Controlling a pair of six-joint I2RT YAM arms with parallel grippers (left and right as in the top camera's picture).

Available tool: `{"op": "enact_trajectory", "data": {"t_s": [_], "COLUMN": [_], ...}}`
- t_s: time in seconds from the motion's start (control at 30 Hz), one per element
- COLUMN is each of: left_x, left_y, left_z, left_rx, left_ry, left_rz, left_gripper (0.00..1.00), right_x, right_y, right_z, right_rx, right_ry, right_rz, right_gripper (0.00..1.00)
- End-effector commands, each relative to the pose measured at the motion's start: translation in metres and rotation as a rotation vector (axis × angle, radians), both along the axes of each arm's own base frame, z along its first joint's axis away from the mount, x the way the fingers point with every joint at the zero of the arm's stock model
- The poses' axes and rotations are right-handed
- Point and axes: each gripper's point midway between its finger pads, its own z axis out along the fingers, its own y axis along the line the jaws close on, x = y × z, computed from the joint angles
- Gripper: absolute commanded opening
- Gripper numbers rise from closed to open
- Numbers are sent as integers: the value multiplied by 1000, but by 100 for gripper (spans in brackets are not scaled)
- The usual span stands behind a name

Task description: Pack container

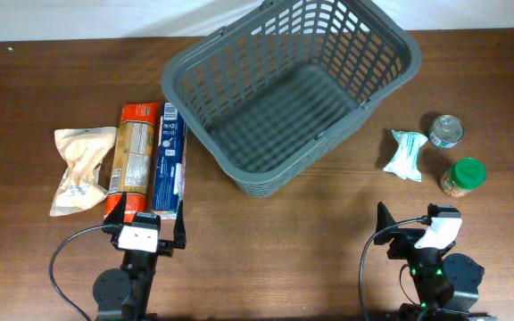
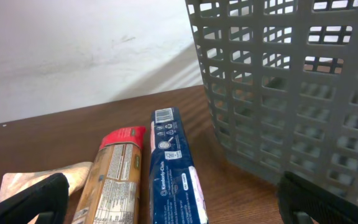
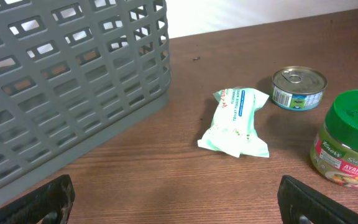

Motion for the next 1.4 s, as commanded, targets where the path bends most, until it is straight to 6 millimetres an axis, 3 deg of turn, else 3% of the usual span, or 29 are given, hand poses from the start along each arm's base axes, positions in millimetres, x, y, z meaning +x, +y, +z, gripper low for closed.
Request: {"op": "enact_trajectory", "data": {"t_s": [0.0, 0.73, 0.87, 1.0, 1.17, 1.3, 1.37], "left_x": [0, -1, -4, -14, -15, 0, 20], "left_y": [0, -7, -15, -17, 2, 13, 18], "left_z": [0, 2, 10, 41, 78, 109, 127], "left_rx": [9, -2, -134, -204, -149, -34, 27], "left_ry": [-9, -16, -2, 28, 103, 188, 283], "left_rz": [-2, -42, -82, -89, 29, 82, 95], "left_gripper": [99, 99, 99, 99, 99, 99, 99], "right_x": [0, 0, 1, -3, -10, -8, 3], "right_y": [4, 3, 9, 22, 15, 8, 5], "right_z": [-1, 0, 5, 40, 94, 108, 130], "right_rx": [10, 9, 58, 147, 118, 131, 67], "right_ry": [-4, -8, -25, -92, -148, 16, 134], "right_rz": [17, 14, 34, 86, 44, -2, 16], "right_gripper": [99, 99, 99, 99, 99, 99, 100]}}
